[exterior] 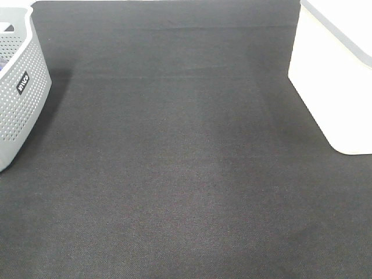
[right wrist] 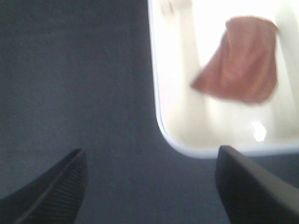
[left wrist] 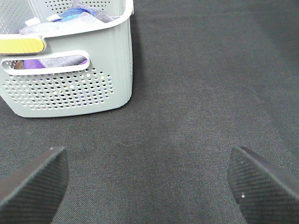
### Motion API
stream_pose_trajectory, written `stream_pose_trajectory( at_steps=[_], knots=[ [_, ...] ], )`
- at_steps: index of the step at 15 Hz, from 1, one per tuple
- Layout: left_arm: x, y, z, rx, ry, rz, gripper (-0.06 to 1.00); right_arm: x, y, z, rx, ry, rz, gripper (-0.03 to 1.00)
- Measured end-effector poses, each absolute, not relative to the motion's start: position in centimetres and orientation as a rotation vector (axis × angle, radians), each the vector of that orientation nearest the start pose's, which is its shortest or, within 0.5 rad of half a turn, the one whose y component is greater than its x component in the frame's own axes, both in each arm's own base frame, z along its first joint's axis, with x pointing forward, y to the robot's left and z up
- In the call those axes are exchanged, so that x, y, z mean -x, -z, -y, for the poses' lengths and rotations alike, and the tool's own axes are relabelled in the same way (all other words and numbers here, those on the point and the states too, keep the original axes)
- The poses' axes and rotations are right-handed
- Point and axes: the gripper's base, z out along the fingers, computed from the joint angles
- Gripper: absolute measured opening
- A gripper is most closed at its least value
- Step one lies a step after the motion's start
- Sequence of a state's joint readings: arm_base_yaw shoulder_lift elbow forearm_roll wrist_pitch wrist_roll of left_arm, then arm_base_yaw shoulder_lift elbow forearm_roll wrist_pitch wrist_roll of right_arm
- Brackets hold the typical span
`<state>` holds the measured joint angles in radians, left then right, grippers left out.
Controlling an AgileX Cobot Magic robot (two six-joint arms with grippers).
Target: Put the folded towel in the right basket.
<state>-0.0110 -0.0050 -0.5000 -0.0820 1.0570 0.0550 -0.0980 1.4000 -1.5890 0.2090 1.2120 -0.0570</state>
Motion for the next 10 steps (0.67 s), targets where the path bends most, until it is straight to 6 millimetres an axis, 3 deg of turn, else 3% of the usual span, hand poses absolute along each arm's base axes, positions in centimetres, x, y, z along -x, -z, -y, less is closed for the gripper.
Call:
stream_pose_trajectory(
  at_steps=[4,6,10],
  knots=[
    [0.6,-27.8,0.6,-0.071,0.070,-2.032,0.88,-19.8,-38.3,0.9,-0.123,-0.118,-2.587,0.72],
    [0.6,-27.8,0.6,-0.071,0.070,-2.032,0.88,-14.8,-34.3,0.9,-0.163,-0.054,-2.612,0.72],
    [0.6,-27.8,0.6,-0.071,0.070,-2.032,0.88,-8.4,-29.8,0.4,-0.165,-0.030,-2.497,0.72]
  ],
)
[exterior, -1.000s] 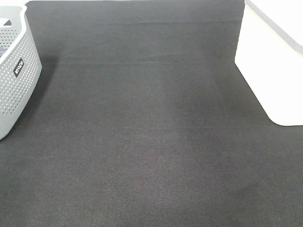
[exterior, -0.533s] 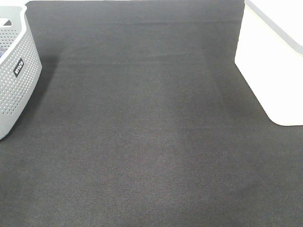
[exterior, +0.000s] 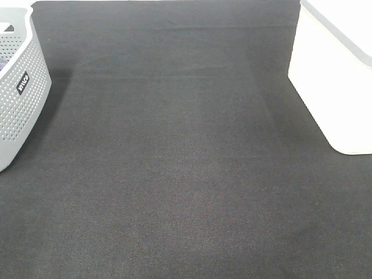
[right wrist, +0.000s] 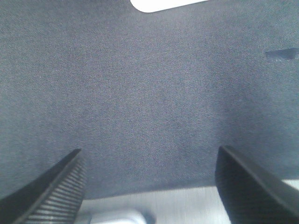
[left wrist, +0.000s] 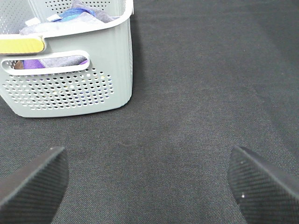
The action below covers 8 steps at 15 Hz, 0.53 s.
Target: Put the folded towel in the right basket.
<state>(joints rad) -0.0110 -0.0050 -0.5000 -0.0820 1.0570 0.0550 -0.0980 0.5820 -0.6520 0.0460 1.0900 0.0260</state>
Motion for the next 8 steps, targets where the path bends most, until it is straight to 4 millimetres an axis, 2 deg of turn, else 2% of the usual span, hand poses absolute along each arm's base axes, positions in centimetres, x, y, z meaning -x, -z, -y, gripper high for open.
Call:
stream_pose_trajectory(
  at_steps=[2,3,8],
  knots=[
    [0.6,-27.8,0.6,-0.071,0.070,-2.032,0.88,-5.7,-28.1,0.2,-0.127,-0.014,-2.411,0.72],
    [0.6,-27.8,0.6,-0.071,0.070,-2.032,0.88,-4.8,-27.9,0.1,-0.109,-0.005,-2.351,0.72],
    [0.6,-27.8,0.6,-0.071,0.070,-2.032,0.88,-0.8,-28.3,-0.3,-0.086,0.015,-2.097,0.72]
  ],
)
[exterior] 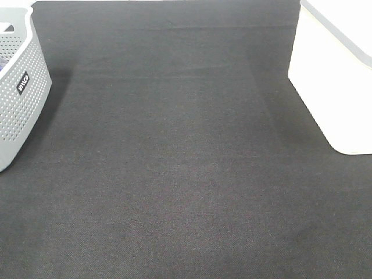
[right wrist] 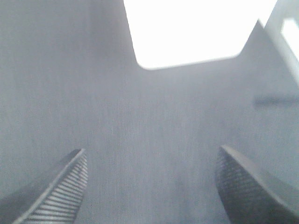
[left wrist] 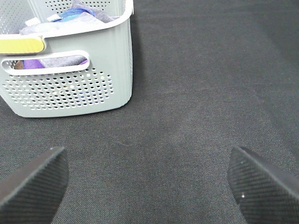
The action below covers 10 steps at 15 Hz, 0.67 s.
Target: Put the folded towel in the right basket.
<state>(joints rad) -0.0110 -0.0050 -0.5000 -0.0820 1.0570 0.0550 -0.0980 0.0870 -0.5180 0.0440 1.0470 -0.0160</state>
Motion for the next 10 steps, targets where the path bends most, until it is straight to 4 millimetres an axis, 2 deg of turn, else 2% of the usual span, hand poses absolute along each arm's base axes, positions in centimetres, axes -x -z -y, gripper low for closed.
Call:
stream_pose_trajectory(
  at_steps=[3,7,10],
  knots=[
    [0.57,-27.78,0.64,-0.071,0.070,-2.032,0.88,0.08,-28.03,-0.32,-0.076,0.026,-2.055,0.72],
    [0.57,-27.78,0.64,-0.071,0.070,-2.032,0.88,0.09,-27.94,-0.28,0.000,-0.014,-2.058,0.72],
    [0.57,-27.78,0.64,-0.071,0.070,-2.032,0.88,0.07,-27.88,-0.10,-0.020,-0.013,-2.060,0.72]
  ],
)
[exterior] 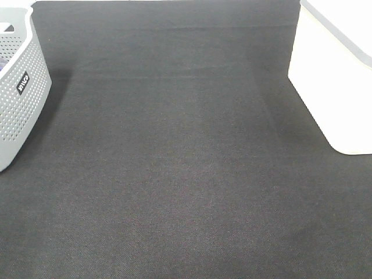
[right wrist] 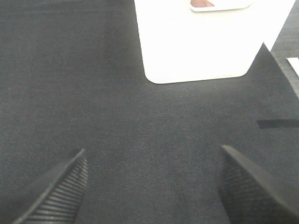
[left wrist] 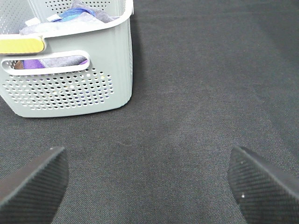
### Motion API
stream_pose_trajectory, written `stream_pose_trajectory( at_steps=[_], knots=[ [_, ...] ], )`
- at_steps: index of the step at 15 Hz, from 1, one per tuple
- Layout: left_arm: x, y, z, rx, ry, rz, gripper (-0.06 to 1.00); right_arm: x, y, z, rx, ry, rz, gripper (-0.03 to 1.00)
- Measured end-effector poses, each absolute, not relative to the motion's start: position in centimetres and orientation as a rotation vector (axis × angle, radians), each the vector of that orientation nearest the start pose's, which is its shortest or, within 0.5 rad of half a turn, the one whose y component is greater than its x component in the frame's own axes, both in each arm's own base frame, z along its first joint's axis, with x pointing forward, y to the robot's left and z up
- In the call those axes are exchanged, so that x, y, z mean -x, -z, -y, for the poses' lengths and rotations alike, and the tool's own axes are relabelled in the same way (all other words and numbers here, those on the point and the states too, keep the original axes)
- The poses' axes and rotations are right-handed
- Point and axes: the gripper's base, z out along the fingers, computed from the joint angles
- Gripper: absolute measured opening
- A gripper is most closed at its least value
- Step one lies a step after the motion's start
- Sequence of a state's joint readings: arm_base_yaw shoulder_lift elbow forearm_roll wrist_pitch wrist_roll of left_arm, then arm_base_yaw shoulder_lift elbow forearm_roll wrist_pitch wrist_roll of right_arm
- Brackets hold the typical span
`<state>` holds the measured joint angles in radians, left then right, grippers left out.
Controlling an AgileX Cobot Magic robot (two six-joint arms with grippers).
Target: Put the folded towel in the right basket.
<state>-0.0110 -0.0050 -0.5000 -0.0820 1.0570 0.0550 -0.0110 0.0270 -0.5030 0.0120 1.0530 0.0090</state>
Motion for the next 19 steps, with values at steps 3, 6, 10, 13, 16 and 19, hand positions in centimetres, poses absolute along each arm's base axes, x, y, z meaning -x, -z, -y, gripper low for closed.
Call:
stream_pose_trajectory(
  at_steps=[3,6,10,13,16,19],
  knots=[
    [0.57,-27.78,0.64,-0.071,0.070,-2.032,0.88,0.05,-27.82,-0.10,-0.020,-0.013,-2.062,0.72],
    [0.57,-27.78,0.64,-0.071,0.070,-2.032,0.88,0.05,-27.82,-0.10,-0.020,-0.013,-2.062,0.72],
    [0.57,-27.78,0.64,-0.071,0.070,-2.032,0.88,0.05,-27.82,-0.09,-0.020,-0.012,-2.062,0.72],
    [0.57,-27.78,0.64,-0.071,0.070,-2.032,0.88,0.05,-27.82,-0.09,-0.020,-0.012,-2.062,0.72],
    [0.57,-27.78,0.64,-0.071,0.070,-2.032,0.88,0.05,-27.82,-0.09,-0.020,-0.012,-2.062,0.72],
    [0.57,-27.78,0.64,-0.071,0.070,-2.032,0.88,0.55,-27.81,-0.09,-0.020,-0.012,-2.030,0.72]
  ],
)
